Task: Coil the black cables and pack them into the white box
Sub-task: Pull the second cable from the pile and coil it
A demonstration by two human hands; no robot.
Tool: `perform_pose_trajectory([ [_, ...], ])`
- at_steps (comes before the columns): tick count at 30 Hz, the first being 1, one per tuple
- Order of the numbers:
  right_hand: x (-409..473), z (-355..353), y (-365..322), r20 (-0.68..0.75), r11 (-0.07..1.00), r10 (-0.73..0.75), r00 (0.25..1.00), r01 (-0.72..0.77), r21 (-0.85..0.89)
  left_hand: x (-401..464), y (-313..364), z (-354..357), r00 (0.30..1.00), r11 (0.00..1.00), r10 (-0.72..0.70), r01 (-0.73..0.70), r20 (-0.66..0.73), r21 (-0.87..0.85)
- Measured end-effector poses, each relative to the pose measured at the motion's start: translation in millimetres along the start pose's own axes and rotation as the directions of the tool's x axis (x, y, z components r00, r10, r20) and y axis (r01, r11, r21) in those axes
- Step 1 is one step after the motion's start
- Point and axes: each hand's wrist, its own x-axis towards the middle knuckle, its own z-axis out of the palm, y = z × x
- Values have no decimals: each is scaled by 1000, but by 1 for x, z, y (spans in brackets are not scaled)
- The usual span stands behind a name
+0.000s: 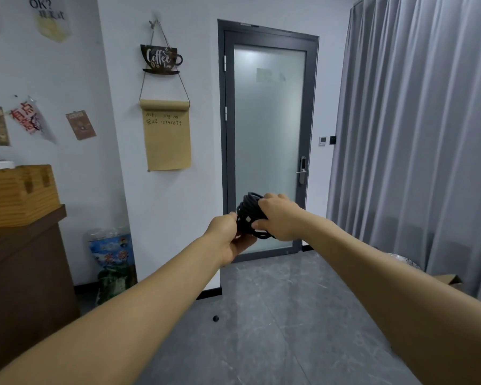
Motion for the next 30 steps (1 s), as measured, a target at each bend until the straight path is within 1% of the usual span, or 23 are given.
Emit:
perform_pose_trajectory([
  [2, 0, 5, -3, 5, 993, -31, 1000, 31, -116, 0, 4, -5, 996, 993, -80, 75, 46, 86],
  [4, -1, 13, -6, -4, 982, -71, 997, 69, -178, 3, 3, -10, 978, 982, -166, 153, 126, 108],
  [6, -2, 24, -10, -12, 971, -121, 993, 115, -209, 8, -3, -16, 970, 977, -189, 170, 156, 126],
  [8, -5, 34, -13, 20, 963, -167, 986, 167, -213, 13, -14, -25, 976, 974, -177, 155, 124, 165],
  [9, -7, 38, -14, 42, 969, -185, 982, 189, -155, 16, -21, -31, 980, 972, -170, 150, 99, 182],
  [10, -9, 42, -13, 46, 979, -199, 979, 201, -41, 20, -27, -38, 983, 970, -165, 148, 77, 191],
  [11, -12, 44, -13, 24, 974, -195, 981, 190, 120, 23, -33, -44, 986, 970, -159, 145, 58, 193],
  [12, -14, 47, -11, -21, 943, -156, 988, 155, 294, 25, -37, -51, 988, 972, -150, 141, 38, 186],
  [13, -15, 49, -10, -73, 895, -67, 995, 92, 436, 26, -41, -58, 989, 976, -145, 140, 19, 165],
  [14, -14, 54, -9, -92, 842, 60, 994, -1, 539, 27, -45, -63, 990, 980, -144, 142, 5, 137],
  [15, -13, 60, -9, -64, 792, 190, 980, -114, 600, 28, -49, -69, 990, 983, -144, 143, -2, 115],
  [16, -11, 69, -10, -11, 759, 286, 958, -220, 613, 29, -52, -73, 989, 984, -147, 147, -3, 104],
  [18, -10, 92, -13, 122, 678, 376, 919, -362, 640, 30, -61, -80, 987, 982, -163, 162, 7, 99],
  [19, -11, 104, -17, 187, 597, 395, 899, -406, 692, 30, -67, -83, 984, 980, -175, 173, 14, 94],
  [20, -12, 115, -21, 242, 485, 405, 882, -431, 761, 29, -73, -87, 982, 979, -187, 185, 20, 87],
  [22, -16, 136, -28, 313, 242, 413, 856, -434, 868, 28, -88, -95, 977, 976, -211, 209, 24, 67],
  [23, -19, 144, -31, 336, 152, 413, 847, -428, 891, 28, -97, -101, 973, 972, -230, 228, 21, 56],
  [24, -23, 152, -35, 360, 86, 408, 839, -427, 900, 26, -105, -107, 968, 967, -252, 251, 17, 48],
  [25, -28, 159, -38, 383, 35, 398, 834, -431, 902, 24, -113, -113, 962, 961, -274, 273, 13, 51],
  [27, -38, 174, -45, 437, -34, 368, 821, -458, 888, 17, -129, -126, 949, 947, -314, 314, -6, 74],
  [30, -50, 202, -56, 516, -51, 312, 798, -529, 847, 5, -154, -146, 933, 933, -349, 354, -86, 62],
])
